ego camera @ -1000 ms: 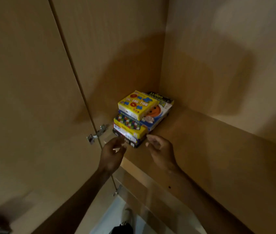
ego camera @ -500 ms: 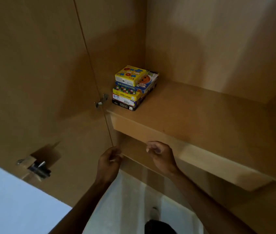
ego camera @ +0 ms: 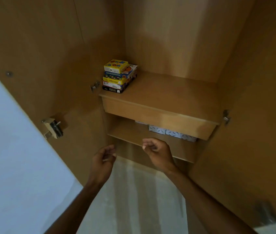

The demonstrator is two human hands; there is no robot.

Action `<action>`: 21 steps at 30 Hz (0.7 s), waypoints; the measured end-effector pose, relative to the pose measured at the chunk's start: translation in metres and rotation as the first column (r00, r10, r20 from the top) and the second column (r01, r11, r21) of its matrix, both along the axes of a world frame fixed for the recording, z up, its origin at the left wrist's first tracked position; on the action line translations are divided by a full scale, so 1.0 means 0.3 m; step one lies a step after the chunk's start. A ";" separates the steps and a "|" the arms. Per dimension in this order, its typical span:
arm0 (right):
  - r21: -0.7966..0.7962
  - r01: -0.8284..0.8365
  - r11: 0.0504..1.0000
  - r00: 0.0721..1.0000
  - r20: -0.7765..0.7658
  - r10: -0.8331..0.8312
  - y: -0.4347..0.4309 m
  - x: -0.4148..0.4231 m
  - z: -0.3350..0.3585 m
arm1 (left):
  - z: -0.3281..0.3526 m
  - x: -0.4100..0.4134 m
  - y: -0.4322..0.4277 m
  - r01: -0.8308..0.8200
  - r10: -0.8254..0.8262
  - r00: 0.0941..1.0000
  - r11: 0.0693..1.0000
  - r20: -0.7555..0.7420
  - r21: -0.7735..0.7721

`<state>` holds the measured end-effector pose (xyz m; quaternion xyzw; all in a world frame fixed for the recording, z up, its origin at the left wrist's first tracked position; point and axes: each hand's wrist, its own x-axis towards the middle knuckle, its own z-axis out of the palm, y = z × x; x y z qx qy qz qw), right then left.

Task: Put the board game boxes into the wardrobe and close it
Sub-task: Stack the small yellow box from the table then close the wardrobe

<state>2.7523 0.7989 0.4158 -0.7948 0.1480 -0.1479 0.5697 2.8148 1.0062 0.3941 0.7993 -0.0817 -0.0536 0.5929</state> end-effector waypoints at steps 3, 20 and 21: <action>0.007 -0.006 1.000 1.000 0.004 0.006 -0.011 -0.198 0.011 | 0.009 -0.180 -0.019 0.002 -0.002 1.000 1.000 0.002 -0.010; -0.087 0.391 0.916 0.917 0.115 -0.381 -0.496 -1.326 0.156 | 0.222 -1.131 -0.606 0.377 -0.371 0.918 0.926 0.142 -0.021; -0.065 0.441 0.895 0.892 0.141 -0.429 -0.542 -1.344 0.178 | 0.269 -1.160 -0.658 0.411 -0.403 0.901 0.911 0.160 -0.021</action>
